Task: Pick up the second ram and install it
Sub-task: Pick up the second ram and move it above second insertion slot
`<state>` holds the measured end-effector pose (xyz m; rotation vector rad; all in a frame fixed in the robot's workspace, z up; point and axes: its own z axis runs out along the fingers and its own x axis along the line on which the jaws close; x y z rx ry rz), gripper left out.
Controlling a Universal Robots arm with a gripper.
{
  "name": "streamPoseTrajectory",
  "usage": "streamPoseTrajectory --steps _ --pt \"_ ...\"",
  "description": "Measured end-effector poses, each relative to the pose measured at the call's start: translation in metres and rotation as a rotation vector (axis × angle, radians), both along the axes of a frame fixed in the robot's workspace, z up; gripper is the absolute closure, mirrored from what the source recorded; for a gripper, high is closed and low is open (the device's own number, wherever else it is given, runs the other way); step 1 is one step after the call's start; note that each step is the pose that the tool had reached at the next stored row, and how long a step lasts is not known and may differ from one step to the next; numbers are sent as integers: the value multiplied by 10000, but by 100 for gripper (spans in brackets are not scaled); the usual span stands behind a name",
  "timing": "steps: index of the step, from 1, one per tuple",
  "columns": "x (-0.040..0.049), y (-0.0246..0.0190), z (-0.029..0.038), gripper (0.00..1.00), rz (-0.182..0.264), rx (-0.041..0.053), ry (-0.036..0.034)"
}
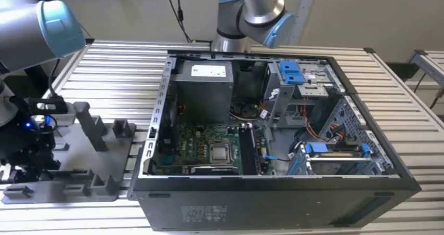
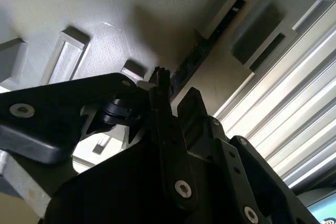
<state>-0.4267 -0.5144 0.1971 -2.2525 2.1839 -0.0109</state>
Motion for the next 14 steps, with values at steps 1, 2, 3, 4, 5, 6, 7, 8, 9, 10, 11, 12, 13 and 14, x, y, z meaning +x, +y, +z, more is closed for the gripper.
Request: streamPoseTrajectory --steps 1,2,3,4,5,6,7,8,9,10,11,12,13,14 --pt "0 0 0 66 0 0 0" --pt "0 0 0 73 0 0 0" --pt "0 0 0 73 0 0 0" --pt "0 0 0 73 0 1 0" --pt "-1 0 0 73 0 0 0" --pt "-1 0 0 75 0 1 0" --pt "-1 0 0 75 0 0 0" --pt "-1 0 0 83 0 0 -1" --pt "-1 0 0 83 0 0 0" --pt "-1 0 0 83 0 0 0" --pt "-1 0 -1 83 0 1 0" --pt "-1 0 -1 83 0 1 -1" --pt "-2 0 0 85 -1 0 0" --pt "-2 0 -1 85 0 0 0"
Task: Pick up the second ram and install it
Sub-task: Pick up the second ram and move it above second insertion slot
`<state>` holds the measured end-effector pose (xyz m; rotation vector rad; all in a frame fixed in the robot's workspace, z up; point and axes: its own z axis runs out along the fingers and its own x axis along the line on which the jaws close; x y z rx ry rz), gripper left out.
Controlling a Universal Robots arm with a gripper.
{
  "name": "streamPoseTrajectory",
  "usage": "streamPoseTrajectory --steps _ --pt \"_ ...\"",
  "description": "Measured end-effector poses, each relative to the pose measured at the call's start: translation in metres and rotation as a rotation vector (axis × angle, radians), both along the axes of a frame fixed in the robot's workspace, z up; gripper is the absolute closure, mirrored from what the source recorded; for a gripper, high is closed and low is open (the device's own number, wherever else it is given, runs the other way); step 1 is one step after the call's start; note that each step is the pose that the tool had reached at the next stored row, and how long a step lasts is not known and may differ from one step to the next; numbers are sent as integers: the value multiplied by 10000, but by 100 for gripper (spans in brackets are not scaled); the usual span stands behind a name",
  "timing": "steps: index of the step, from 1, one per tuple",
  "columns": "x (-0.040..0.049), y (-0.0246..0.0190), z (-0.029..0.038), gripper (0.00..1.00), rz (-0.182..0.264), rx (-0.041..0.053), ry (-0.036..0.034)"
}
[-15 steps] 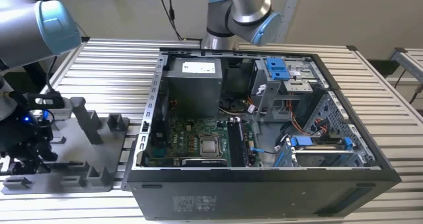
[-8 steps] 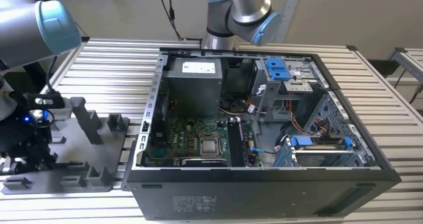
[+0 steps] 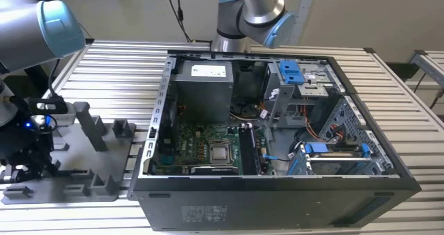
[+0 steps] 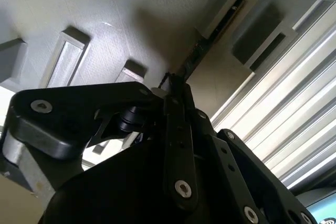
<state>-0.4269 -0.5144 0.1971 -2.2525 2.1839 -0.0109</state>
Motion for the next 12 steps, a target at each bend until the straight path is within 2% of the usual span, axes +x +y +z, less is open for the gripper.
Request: streamPoseTrajectory --steps 12 --pt "-2 0 -1 86 0 0 0"
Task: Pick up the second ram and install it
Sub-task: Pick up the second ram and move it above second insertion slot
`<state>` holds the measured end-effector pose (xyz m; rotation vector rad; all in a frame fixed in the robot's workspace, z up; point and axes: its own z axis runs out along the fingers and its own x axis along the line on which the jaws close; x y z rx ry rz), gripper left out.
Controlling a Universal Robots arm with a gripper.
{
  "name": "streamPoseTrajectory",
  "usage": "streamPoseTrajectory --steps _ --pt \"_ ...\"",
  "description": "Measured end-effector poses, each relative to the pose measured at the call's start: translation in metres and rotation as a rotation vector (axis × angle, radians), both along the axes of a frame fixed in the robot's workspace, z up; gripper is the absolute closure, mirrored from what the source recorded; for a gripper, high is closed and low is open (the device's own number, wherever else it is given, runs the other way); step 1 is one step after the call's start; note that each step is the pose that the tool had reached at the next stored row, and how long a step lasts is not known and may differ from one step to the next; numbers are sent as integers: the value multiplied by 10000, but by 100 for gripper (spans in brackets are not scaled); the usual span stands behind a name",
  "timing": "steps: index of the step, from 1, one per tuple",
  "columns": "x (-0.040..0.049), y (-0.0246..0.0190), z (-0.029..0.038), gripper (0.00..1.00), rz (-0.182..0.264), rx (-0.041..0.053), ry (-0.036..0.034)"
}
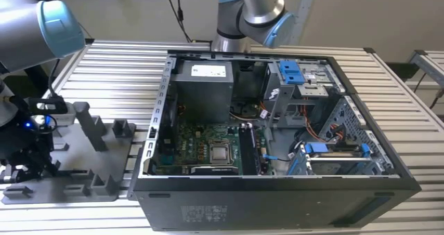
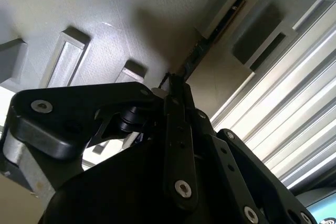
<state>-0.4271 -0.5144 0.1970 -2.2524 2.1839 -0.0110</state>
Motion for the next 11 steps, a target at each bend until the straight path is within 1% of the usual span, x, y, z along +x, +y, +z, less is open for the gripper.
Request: streamPoseTrajectory --steps 3,11 --pt "-1 0 7 86 0 1 0" --pt "0 0 103 86 0 0 1"
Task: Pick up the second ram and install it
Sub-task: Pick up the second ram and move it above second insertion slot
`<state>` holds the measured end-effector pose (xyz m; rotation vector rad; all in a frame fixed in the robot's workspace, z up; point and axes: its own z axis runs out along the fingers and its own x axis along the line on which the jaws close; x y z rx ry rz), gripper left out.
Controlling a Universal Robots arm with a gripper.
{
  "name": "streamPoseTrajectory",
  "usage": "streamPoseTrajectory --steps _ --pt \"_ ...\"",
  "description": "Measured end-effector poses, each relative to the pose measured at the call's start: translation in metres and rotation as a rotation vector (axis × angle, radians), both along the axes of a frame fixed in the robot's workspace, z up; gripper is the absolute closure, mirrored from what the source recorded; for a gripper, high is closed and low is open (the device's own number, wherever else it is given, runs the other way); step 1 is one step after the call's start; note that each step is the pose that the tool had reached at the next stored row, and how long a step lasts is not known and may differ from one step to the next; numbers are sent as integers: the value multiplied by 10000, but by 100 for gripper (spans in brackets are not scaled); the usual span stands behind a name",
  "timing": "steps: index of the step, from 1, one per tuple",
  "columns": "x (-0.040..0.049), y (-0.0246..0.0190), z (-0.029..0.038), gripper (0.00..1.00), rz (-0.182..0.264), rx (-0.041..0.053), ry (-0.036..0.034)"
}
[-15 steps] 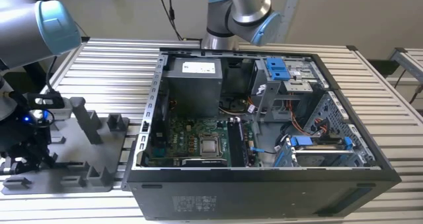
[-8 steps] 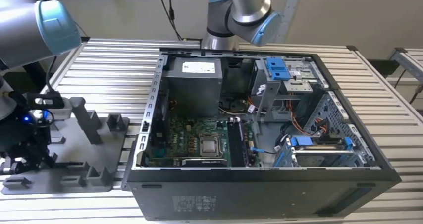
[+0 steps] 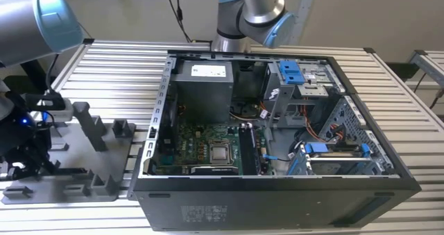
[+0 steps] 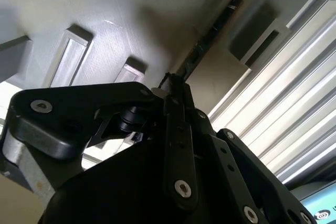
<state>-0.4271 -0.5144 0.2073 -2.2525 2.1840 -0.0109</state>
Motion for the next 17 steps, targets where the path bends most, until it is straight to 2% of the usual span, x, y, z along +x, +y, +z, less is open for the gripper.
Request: streamPoseTrajectory --steps 17 --pt "-1 0 191 86 0 1 -1"
